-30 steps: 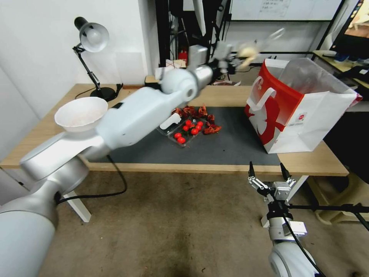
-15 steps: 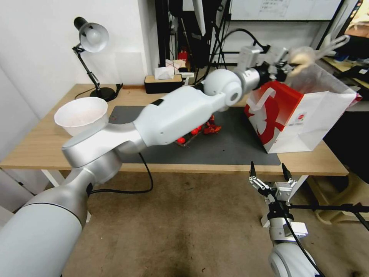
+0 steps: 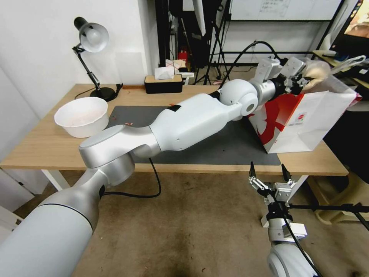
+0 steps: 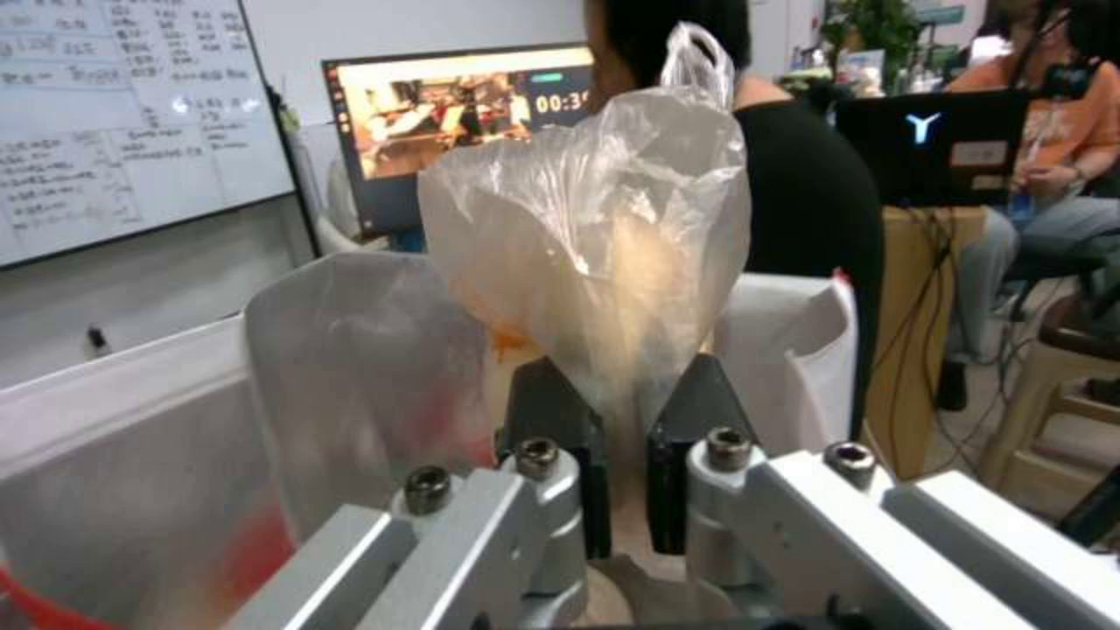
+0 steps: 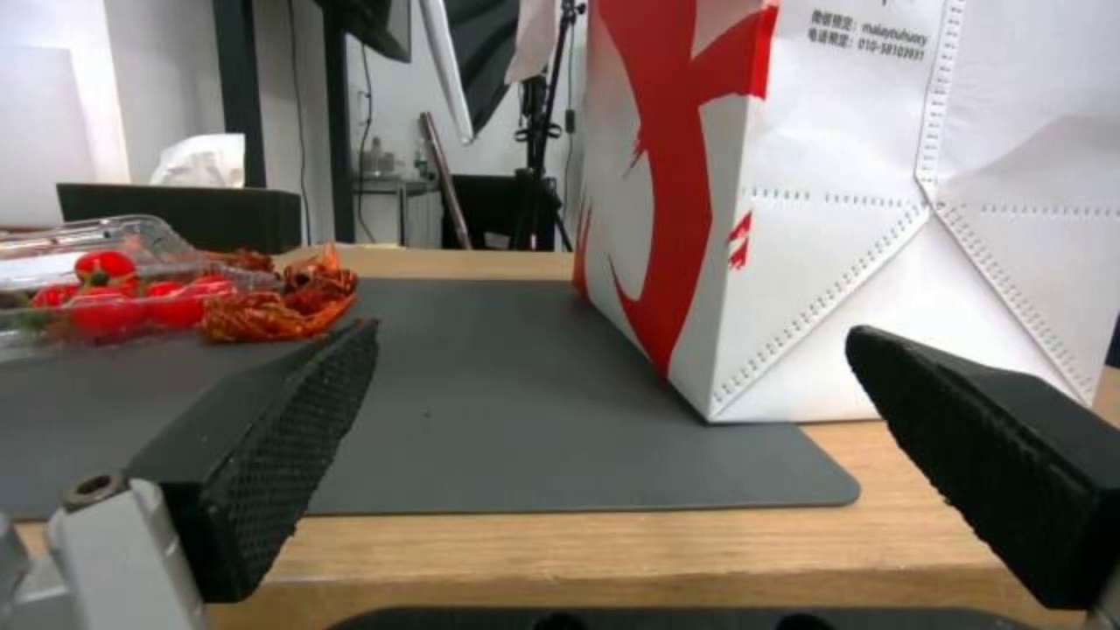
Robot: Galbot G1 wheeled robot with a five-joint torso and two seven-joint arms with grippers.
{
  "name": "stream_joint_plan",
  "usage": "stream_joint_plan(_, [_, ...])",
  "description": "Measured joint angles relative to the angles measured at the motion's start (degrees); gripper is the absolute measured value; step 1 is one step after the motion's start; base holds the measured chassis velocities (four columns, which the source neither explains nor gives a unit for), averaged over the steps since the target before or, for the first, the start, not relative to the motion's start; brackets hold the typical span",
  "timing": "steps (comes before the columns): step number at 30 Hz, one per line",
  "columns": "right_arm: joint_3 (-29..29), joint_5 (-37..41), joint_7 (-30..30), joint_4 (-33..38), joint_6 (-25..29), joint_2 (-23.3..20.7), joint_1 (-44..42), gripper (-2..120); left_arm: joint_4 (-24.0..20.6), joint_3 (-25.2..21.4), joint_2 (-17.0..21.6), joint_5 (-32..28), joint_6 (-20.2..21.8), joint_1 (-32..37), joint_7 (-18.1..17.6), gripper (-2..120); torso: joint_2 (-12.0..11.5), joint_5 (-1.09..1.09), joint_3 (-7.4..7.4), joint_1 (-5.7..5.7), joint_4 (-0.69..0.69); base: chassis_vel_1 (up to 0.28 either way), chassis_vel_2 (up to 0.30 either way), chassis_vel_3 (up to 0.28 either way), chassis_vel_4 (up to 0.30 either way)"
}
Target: Pick up the trash from the table and place it into the takeout bag.
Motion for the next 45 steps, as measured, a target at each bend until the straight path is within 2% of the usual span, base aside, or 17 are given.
stream_joint_plan(5, [-0.1,-0.1,-0.1,-0.1,0.0,0.1,0.1,100,0.0,0.0,0.1,0.1,-0.1,0.2,-1.0,24,0.0,0.00,0.00,0.00,0.00,0.000,0.000,0.000,0.000])
stream_joint_plan(7, [-0.1,0.0,-0.1,-0.1,0.0,0.0,0.2,100,-0.1,-0.1,0.1,0.1,-0.1,0.4,-1.1,35,0.0,0.00,0.00,0.00,0.00,0.000,0.000,0.000,0.000])
stream_joint_plan(9, [-0.1,-0.1,-0.1,-0.1,0.0,-0.1,0.2,100,-0.1,-0.1,0.1,0.1,-0.1,0.4,-1.2,38,0.0,0.00,0.00,0.00,0.00,0.000,0.000,0.000,0.000])
stream_joint_plan(11, [0.0,-0.1,-0.1,-0.1,0.0,-0.1,0.1,100,-0.2,-0.3,0.1,0.1,-0.1,0.4,-1.2,50,0.0,0.00,0.00,0.00,0.00,0.000,0.000,0.000,0.000])
stream_joint_plan(17, [0.0,-0.1,-0.1,0.0,0.0,-0.1,0.1,100,-0.6,-0.4,0.2,0.1,-0.1,0.1,-1.3,66,0.0,0.00,0.00,0.00,-0.01,0.000,0.000,0.000,0.000])
stream_joint_plan(19, [0.0,0.0,-0.1,0.2,0.0,-0.1,0.2,100,-0.8,-0.9,0.2,0.2,-0.1,0.0,-1.4,78,0.0,0.00,0.00,0.00,-0.01,0.000,0.000,0.000,0.000])
stream_joint_plan(21, [0.0,0.0,0.0,0.2,0.0,-0.2,0.2,100,-0.8,-1.2,0.2,0.2,-0.1,0.0,-1.5,81,0.0,0.00,0.00,0.00,-0.01,0.000,0.000,0.000,0.000])
stream_joint_plan(23, [0.1,0.0,0.0,0.2,0.0,-0.3,0.1,100,-0.8,-3.4,0.3,0.2,0.0,0.0,-2.0,93,0.0,0.00,0.00,0.00,-0.01,0.000,0.000,0.000,0.000])
stream_joint_plan(29, [0.1,0.1,0.0,0.2,0.0,-0.7,0.1,100,-1.5,-6.4,3.1,-0.5,0.3,-0.5,-2.4,99,0.0,0.00,0.00,0.00,-0.01,0.000,0.000,0.000,0.000])
stream_joint_plan(31, [0.0,0.1,0.0,0.2,0.0,-0.9,0.2,100,-3.0,-6.8,6.4,-0.8,0.3,-0.3,-2.4,100,0.0,-0.01,0.00,0.00,0.00,0.000,0.000,0.000,0.000])
stream_joint_plan(33, [0.0,0.1,0.0,0.2,0.0,-0.9,0.2,100,-3.3,-7.0,7.3,-0.8,0.3,0.0,-2.4,100,0.0,-0.01,0.00,0.00,-0.01,0.000,0.000,0.000,0.000])
stream_joint_plan(35, [0.0,0.1,0.0,0.2,-0.1,-1.1,0.2,100,-4.6,-8.5,11.5,-0.5,0.2,2.0,-2.5,100,0.0,-0.02,0.00,0.00,-0.01,0.000,0.000,0.000,0.000])
stream_joint_plan(36, [0.0,0.1,0.0,0.2,-0.1,-1.1,0.2,100,-4.6,-8.5,11.5,-0.5,0.2,2.0,-2.5,100,0.0,-0.02,0.00,0.00,-0.01,0.000,0.000,0.000,0.000])
stream_joint_plan(38, [-0.1,0.1,0.0,0.2,-0.1,-1.2,0.3,100,-5.7,-10.1,14.8,0.1,0.0,3.8,-2.5,100,0.0,-0.03,0.00,0.00,0.00,0.000,0.000,0.000,0.000])
stream_joint_plan(41, [-0.2,0.1,0.0,0.2,-0.2,-1.2,0.3,100,-5.9,-10.5,15.5,0.3,0.0,4.2,-2.5,100,0.0,-0.03,0.00,0.00,0.01,0.000,0.000,0.000,0.000])
stream_joint_plan(43, [-0.5,0.1,0.0,0.0,-0.3,-1.3,0.4,100,-7.7,-15.6,20.9,3.3,-0.3,8.5,-2.4,100,0.0,-0.04,0.00,0.00,0.01,0.000,0.000,0.000,0.000])
stream_joint_plan(45, [-0.5,0.1,0.0,0.0,-0.3,-1.3,0.5,100,-8.2,-17.3,22.2,4.2,-0.5,9.6,-2.4,100,0.0,-0.05,0.00,0.00,0.00,0.000,0.000,0.000,0.000])
